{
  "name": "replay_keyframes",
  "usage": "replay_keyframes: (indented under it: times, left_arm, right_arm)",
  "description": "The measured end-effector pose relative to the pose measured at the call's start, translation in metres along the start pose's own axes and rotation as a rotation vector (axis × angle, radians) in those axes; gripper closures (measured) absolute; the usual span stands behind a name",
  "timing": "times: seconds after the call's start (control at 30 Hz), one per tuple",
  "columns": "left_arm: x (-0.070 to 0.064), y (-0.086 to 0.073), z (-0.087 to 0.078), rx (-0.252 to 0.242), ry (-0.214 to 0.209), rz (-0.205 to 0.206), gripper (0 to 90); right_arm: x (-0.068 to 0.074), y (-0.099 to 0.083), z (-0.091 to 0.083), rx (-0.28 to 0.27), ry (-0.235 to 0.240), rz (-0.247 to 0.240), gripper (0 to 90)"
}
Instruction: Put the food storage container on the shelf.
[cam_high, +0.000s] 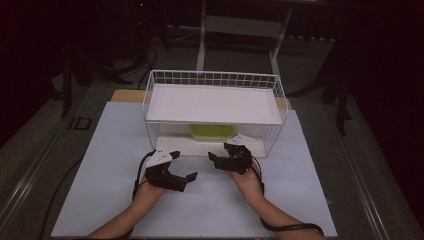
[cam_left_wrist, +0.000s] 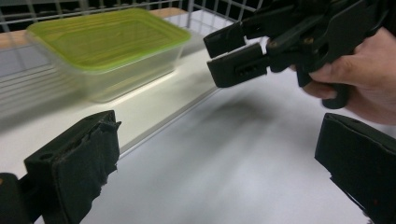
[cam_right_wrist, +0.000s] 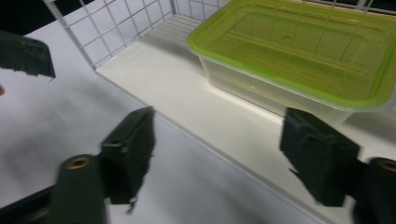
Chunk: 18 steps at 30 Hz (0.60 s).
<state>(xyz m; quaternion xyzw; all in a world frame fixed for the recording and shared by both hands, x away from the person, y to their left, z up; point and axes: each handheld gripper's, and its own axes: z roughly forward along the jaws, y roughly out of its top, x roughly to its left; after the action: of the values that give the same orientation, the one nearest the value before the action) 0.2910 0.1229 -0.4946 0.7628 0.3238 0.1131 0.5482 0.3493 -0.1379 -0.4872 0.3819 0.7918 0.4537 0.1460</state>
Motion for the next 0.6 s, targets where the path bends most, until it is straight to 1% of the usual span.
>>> replay_keyframes:
  times: [0.03,0.07,0.1,0.13,0.2,0.27,0.33,0.4,0.47,0.5,0.57,0.6]
  left_arm:
    - [0.000,0.001,0.000,0.005,-0.002,0.002,0.5]
    - [0.000,0.001,-0.001,0.009,-0.014,0.002,0.5]
    - [-0.001,0.002,-0.001,0.008,-0.018,0.002,0.5]
    - [-0.003,0.003,-0.002,0.008,-0.023,0.010,0.5]
    - [-0.004,0.004,-0.003,0.007,-0.028,0.012,0.5]
    - [-0.007,0.006,-0.005,-0.001,-0.029,0.025,0.5]
    - [-0.010,0.008,-0.008,-0.017,-0.041,0.026,0.5]
    - [-0.012,0.009,-0.010,-0.020,-0.052,0.030,0.5]
    - [-0.014,0.009,-0.014,-0.032,-0.064,0.032,0.5]
    - [-0.015,0.009,-0.015,-0.030,-0.067,0.035,0.5]
    - [-0.016,0.009,-0.018,-0.031,-0.077,0.041,0.5]
    - [-0.016,0.008,-0.020,-0.030,-0.073,0.045,0.5]
  right_arm:
    - [0.000,-0.001,-0.001,0.007,0.016,-0.007,17.1]
    - [0.001,-0.001,-0.003,0.008,0.020,-0.012,16.7]
    - [0.001,-0.002,-0.005,0.003,0.022,-0.016,16.6]
    - [0.001,-0.002,-0.006,0.005,0.028,-0.012,16.1]
    - [0.002,-0.002,-0.009,0.005,0.029,-0.009,15.9]
    - [0.002,-0.003,-0.013,-0.002,0.024,-0.015,16.0]
    - [0.003,-0.002,-0.017,-0.013,0.018,-0.031,16.0]
    - [0.003,-0.002,-0.022,-0.024,0.012,-0.041,16.0]
    - [0.003,-0.002,-0.027,-0.040,0.022,-0.036,16.0]
    - [0.004,-0.002,-0.030,-0.039,0.022,-0.040,16.0]
    - [0.004,-0.003,-0.034,-0.040,0.033,-0.057,16.0]
    - [0.005,-0.003,-0.036,-0.041,0.025,-0.073,16.0]
